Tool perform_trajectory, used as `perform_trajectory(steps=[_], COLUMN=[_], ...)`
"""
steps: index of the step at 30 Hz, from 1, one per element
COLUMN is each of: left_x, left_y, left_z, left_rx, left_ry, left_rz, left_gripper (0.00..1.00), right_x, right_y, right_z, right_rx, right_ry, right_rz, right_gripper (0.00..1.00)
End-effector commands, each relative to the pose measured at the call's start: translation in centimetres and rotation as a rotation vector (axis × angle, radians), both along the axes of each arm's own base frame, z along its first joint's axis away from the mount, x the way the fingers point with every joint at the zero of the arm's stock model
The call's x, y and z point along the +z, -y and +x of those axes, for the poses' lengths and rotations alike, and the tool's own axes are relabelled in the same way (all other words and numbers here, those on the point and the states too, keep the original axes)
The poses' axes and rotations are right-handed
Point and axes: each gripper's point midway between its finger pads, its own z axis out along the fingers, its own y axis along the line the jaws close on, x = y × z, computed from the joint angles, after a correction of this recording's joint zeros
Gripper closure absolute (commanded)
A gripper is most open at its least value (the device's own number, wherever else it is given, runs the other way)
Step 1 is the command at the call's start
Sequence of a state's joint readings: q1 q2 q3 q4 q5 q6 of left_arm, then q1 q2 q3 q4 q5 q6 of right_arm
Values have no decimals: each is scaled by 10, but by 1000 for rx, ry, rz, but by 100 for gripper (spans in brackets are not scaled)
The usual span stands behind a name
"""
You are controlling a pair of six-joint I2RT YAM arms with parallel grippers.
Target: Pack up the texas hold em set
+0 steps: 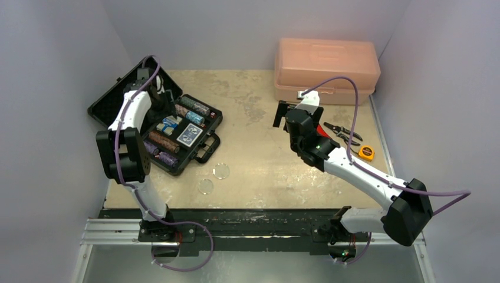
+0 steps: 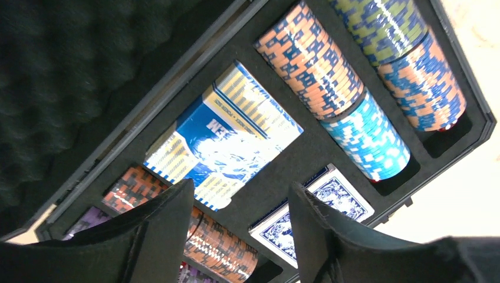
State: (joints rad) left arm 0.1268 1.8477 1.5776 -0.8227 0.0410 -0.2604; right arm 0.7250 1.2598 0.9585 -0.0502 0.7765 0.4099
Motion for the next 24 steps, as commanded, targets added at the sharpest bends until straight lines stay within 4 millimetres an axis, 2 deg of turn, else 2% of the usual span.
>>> perform_trajectory(steps=[1,8,17,24], left_x=[-4,-18,-22,-43], left_y=[8,3,-12,-10], left_z=[2,4,6,-5], left_rx=[11,29,51,79], left_ry=[13,-15,-27,-101], left_rz=[-18,1,48,27], left_gripper=[44,53,55,55], right_x=[5,6,4,2], right_y=[3,2,0,-3], right_z=[2,2,1,2], right_rx=[-30,-29,-26,-21], right_ry=[31,33,32,28], right_rz=[0,-1,-10,-14], right_gripper=[1,1,1,1])
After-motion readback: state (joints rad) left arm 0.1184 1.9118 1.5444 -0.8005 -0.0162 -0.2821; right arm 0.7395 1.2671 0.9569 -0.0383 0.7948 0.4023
